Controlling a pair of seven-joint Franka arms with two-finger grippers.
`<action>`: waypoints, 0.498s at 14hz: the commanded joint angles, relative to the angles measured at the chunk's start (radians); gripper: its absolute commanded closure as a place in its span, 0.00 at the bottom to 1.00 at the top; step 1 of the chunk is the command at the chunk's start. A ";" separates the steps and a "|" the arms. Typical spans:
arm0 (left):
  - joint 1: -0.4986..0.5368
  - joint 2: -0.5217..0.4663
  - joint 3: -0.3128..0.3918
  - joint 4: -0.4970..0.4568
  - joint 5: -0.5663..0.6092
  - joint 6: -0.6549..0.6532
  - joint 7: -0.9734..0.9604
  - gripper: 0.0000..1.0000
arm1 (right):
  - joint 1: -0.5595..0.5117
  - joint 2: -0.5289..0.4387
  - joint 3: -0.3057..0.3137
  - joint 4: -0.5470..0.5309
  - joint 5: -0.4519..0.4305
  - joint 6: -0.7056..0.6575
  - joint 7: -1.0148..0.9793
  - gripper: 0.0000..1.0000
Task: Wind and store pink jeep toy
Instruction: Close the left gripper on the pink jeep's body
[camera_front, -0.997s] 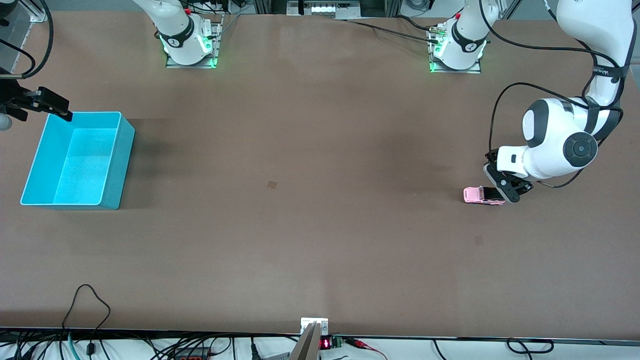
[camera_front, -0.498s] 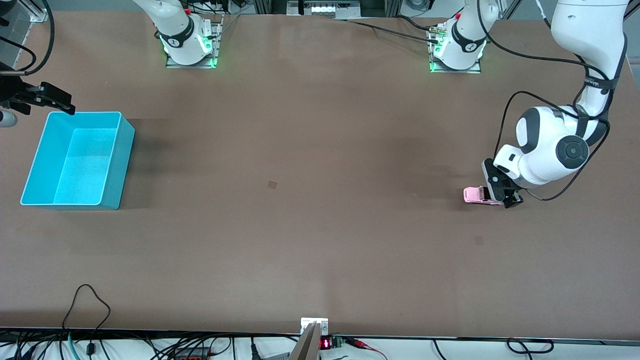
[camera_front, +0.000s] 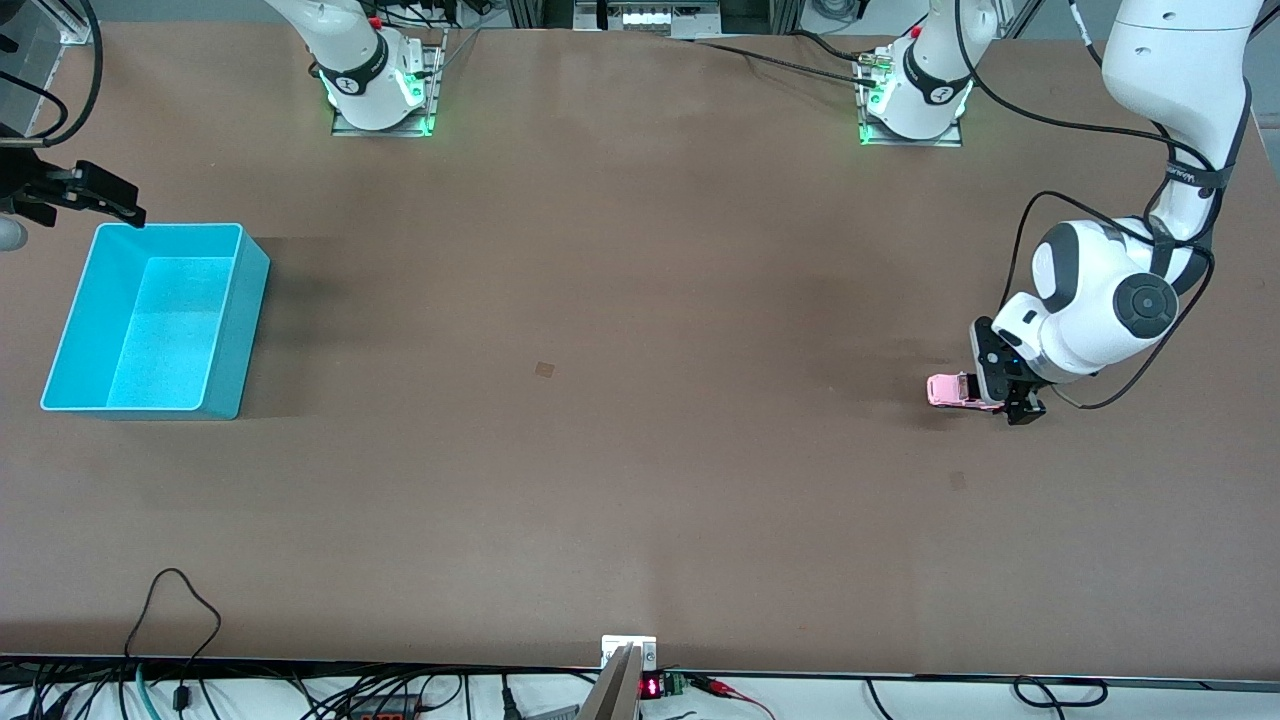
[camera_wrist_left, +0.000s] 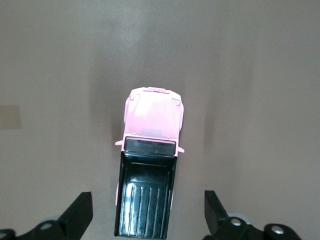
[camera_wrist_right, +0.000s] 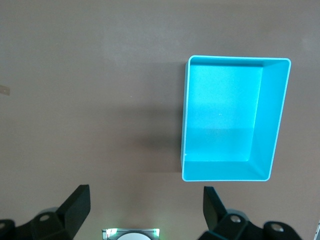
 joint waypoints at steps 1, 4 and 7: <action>0.013 0.006 -0.010 -0.001 0.000 0.015 0.034 0.08 | -0.010 -0.007 0.003 -0.002 0.001 -0.003 0.001 0.00; 0.013 0.022 -0.023 -0.001 -0.002 0.055 0.065 0.12 | -0.007 -0.007 0.005 0.000 0.001 -0.003 0.001 0.00; 0.033 0.025 -0.023 -0.003 -0.002 0.056 0.071 0.18 | -0.006 -0.007 0.005 0.000 0.001 -0.003 0.001 0.00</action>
